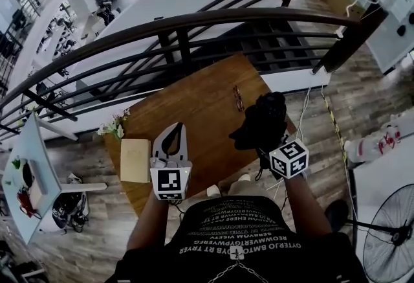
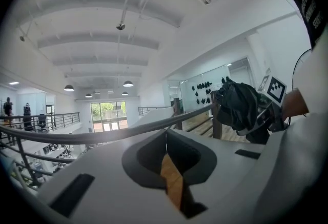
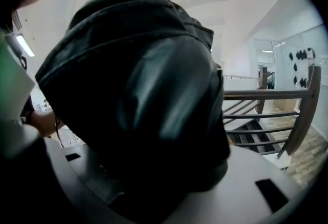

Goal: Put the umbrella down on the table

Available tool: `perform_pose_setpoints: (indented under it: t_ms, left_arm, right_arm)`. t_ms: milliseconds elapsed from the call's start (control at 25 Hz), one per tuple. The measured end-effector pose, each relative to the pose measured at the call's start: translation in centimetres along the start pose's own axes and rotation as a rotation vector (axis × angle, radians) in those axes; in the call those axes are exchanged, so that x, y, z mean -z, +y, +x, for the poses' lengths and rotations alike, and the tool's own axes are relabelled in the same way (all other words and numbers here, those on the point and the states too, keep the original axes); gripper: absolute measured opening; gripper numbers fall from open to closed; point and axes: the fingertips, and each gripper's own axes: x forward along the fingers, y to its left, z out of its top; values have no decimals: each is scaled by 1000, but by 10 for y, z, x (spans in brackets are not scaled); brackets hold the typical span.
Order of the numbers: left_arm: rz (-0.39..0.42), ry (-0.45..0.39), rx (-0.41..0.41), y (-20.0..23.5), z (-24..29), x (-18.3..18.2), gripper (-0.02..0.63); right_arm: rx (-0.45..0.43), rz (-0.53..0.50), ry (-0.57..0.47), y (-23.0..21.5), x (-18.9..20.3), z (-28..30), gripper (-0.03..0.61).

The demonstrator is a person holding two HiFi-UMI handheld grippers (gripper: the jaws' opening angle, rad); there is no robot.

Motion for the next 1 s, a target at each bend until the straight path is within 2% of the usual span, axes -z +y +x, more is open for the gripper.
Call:
perform_pose_setpoints:
  t_ms: [280, 560, 1000]
  left_arm:
    - [-8, 43, -18, 1, 2, 15, 29]
    - [-5, 73, -52, -1, 18, 15, 29]
    - [-4, 100, -85, -2, 44, 20, 29]
  right_arm:
    - [-26, 24, 65, -7, 28, 32, 245]
    - [-63, 43, 140, -27, 56, 63, 249]
    - [-105, 35, 301, -48, 127, 124, 250]
